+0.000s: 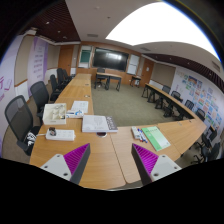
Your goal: Unplug charger
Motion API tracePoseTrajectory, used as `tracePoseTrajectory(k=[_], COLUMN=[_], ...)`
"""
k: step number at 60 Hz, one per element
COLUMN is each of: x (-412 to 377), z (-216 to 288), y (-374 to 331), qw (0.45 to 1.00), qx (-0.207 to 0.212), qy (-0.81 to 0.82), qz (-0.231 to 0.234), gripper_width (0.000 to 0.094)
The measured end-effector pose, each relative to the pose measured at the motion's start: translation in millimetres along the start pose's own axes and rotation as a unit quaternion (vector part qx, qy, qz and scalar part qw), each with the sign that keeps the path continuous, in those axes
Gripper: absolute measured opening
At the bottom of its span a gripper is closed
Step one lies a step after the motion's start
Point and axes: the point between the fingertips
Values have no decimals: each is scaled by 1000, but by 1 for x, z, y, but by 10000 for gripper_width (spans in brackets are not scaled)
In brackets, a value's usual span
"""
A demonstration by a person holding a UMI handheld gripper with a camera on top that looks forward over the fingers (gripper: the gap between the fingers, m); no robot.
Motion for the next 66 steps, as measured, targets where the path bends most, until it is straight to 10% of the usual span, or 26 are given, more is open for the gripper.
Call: tracePoseTrajectory(k=[26,54,66], x=[-153,-421,-444], z=[-150,-59,-51], y=[-13,155,217], qw=[992,988,992], qx=[-74,4,-1], qy=[-22,24,30], qz=[103,155,123], gripper_width=[860,843,570])
Point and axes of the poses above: the point between the fingertips, and its own axes, seen from behind it with the camera up: x to the right, z up, y forward, the way the camera looks, and after that the axes turned 8 degrees about -z, right-handed
